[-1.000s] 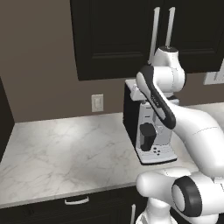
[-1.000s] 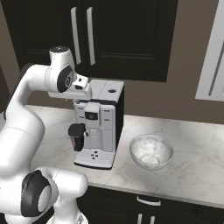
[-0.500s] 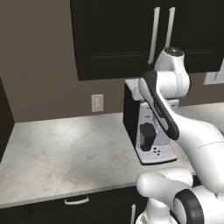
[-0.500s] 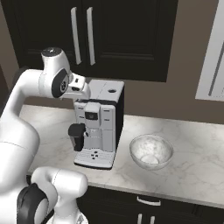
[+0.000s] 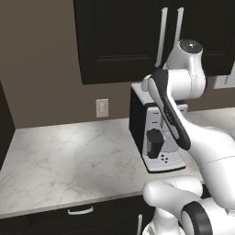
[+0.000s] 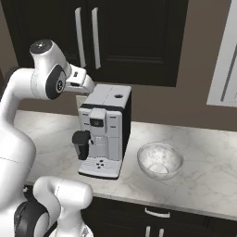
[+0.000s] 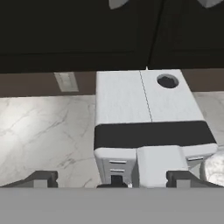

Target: Open the cabinet and setup a tea strainer by placing it in the bowl upright.

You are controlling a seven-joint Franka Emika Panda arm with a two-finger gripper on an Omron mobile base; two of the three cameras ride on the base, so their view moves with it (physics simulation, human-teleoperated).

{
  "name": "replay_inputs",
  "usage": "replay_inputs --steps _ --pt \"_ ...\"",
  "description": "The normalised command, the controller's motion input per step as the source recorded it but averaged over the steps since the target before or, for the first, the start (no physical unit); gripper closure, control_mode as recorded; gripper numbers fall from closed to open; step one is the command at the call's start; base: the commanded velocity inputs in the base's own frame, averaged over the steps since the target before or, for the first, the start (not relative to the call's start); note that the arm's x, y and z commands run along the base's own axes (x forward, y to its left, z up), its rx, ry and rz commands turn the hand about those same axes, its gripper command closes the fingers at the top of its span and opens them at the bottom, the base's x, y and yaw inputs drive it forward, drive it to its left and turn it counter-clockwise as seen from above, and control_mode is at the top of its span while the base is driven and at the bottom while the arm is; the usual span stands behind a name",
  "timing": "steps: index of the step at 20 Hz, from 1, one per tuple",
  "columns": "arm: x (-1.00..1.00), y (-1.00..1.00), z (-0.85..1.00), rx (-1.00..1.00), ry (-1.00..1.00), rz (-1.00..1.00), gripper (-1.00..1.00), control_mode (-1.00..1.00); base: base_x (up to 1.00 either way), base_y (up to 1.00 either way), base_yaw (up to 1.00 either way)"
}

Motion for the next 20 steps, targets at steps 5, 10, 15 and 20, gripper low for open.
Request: replay_inputs --steps 5,10,15,20 --pt "-0.08 -0.11 0.58 0.0 -0.2 -0.07 -1.0 -1.0 0.0 0.0 0.0" --pt "-0.19 -0.07 0.56 0.0 -0.26 -0.03 -1.0 -1.0 0.0 0.0 0.0" --pt "-0.09 0.0 0.34 0.0 -0.34 0.0 -1.0 -1.0 0.0 0.0 0.0" --pt "0.45 0.01 0.12 0.03 -0.01 0.01 -1.0 -1.0 0.0 0.0 0.0"
